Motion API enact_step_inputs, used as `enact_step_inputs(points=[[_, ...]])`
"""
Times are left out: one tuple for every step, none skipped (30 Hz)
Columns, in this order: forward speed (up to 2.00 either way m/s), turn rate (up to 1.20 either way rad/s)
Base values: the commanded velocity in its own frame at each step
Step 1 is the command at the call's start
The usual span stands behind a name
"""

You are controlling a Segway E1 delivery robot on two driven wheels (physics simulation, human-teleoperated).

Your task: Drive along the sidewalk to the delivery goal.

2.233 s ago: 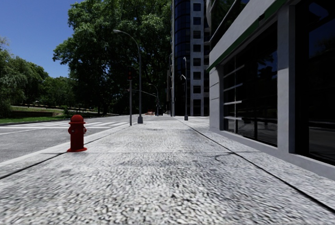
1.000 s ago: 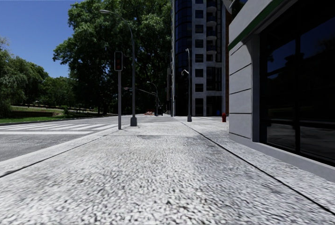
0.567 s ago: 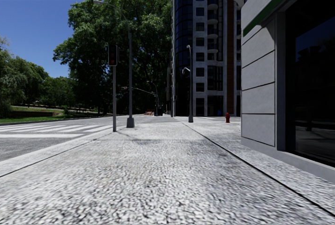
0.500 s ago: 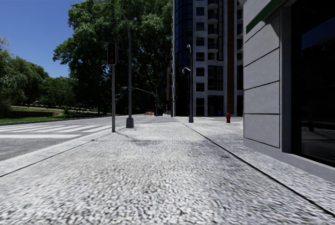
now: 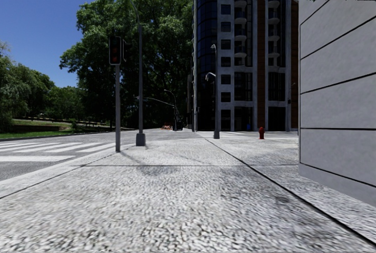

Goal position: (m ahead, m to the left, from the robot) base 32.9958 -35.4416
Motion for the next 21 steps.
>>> enact_step_inputs(points=[[2.00, -0.20], [2.00, -0.22], [2.00, -0.23], [2.00, -0.23], [2.00, -0.23], [2.00, -0.23], [2.00, -0.23], [2.00, -0.23], [2.00, -0.23], [2.00, -0.23], [2.00, -0.24], [2.00, -0.26], [2.00, -0.27], [2.00, -0.27], [2.00, -0.27], [2.00, -0.27], [2.00, -0.27], [2.00, -0.27], [2.00, -0.27], [2.00, -0.27], [2.00, -0.27]])
